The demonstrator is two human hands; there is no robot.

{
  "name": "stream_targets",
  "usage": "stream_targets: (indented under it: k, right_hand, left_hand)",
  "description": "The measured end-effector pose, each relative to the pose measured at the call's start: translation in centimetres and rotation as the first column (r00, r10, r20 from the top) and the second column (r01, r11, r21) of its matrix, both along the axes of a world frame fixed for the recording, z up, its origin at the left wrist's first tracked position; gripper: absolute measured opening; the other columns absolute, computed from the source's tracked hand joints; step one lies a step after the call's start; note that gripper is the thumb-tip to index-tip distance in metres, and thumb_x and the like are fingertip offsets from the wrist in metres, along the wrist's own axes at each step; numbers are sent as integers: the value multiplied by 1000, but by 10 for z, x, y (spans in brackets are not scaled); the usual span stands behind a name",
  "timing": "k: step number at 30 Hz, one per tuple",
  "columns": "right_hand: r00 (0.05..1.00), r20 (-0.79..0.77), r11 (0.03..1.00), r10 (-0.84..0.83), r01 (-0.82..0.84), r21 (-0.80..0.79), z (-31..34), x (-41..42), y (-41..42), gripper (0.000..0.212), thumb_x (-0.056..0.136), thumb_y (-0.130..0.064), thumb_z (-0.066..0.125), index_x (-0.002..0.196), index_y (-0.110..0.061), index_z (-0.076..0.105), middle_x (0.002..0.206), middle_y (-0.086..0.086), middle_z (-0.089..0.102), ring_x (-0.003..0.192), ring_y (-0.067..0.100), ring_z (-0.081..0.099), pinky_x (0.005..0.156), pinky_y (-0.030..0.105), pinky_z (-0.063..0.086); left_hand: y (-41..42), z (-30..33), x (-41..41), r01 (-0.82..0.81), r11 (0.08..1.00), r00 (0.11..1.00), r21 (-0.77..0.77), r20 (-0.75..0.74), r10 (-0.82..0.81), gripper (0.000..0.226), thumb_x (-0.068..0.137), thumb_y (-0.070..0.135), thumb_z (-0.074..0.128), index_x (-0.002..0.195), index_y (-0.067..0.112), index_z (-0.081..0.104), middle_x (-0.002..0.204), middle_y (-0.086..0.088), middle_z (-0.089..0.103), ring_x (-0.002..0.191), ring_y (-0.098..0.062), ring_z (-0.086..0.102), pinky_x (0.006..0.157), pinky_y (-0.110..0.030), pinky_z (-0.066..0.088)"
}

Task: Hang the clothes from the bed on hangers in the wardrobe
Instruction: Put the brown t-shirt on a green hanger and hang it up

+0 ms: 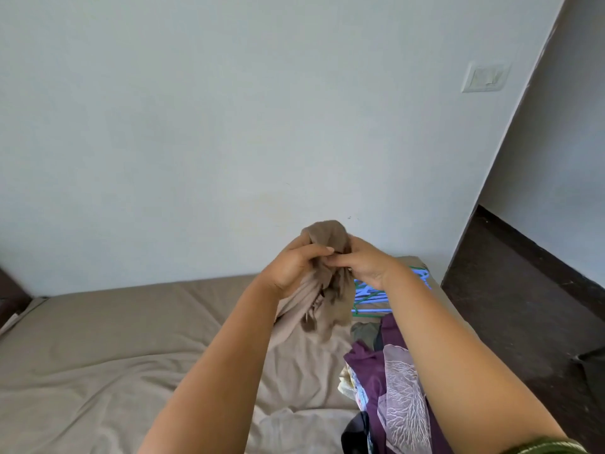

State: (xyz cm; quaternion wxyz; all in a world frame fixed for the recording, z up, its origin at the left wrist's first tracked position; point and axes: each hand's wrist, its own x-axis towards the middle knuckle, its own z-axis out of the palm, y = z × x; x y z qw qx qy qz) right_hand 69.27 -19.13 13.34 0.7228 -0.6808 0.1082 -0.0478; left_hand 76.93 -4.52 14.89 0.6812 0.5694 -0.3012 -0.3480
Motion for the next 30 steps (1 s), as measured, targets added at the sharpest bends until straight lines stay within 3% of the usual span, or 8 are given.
stream_targets:
  k: [4,6,11,15,18,23,26,30]
  right_hand:
    - [977,48,961,-210,197,194,-2,13,15,24,99,-6,46,119,-6,60,99,7,71,87,16,70,74,26,57]
    - [945,25,902,-325,302,310,0,17,14,27,102,-16,43,118,-3,61,92,7,73,83,16,70,73,29,56]
    - [940,9,786,-342,281,550,8,20,15,57,99,-52,37,85,-10,74,89,11,72,86,23,67,86,41,51]
    - [933,10,754,-359,284,593,15,19,10,54,100,-51,36,94,-12,72,100,8,73,89,18,68,84,36,51]
    - [921,-29,753,-388,334,567,19,16,0,47,100,-45,41,118,-9,65,117,8,68,102,19,65,87,35,51]
    - [877,-112,726,-466,452,518,20,17,3,32,100,-35,48,97,-9,66,85,6,74,84,18,69,71,33,55]
    - [863,-81,669,-498,442,597,25,22,13,33,102,-33,43,96,-8,63,73,7,74,66,16,72,56,29,58]
    - [861,-70,654,-504,434,620,28,28,22,35,102,-35,44,93,-8,63,79,7,72,69,16,70,56,28,56]
  left_hand:
    - [2,5,8,-351,920,646,-172,667,371,37,80,31,70,106,6,64,87,-6,69,79,-9,65,71,-23,52]
    - [8,7,10,-397,889,675,-230,583,452,44,82,38,71,121,20,61,102,2,70,95,-9,65,81,-30,53]
    - [17,-23,33,-165,897,891,410,452,-42,83,67,53,82,134,14,51,129,1,58,124,-14,51,110,-36,38]
    - [23,-32,34,12,954,986,301,157,-62,17,92,29,66,83,14,67,82,2,66,81,-12,59,83,-28,47]
    - [25,-27,40,-169,965,985,203,75,157,28,100,29,50,77,20,63,80,4,64,79,-12,54,75,-27,41]
    - [14,-23,38,-272,927,961,256,112,251,56,92,61,44,115,13,61,116,5,63,112,-15,56,99,-32,42]
    - [3,-27,20,-518,817,744,252,604,286,89,69,79,58,125,11,42,121,3,41,114,-11,35,99,-29,33]
    - [-7,-36,4,-585,808,476,-67,779,409,82,71,71,63,126,12,49,127,2,42,119,-12,32,100,-24,31]
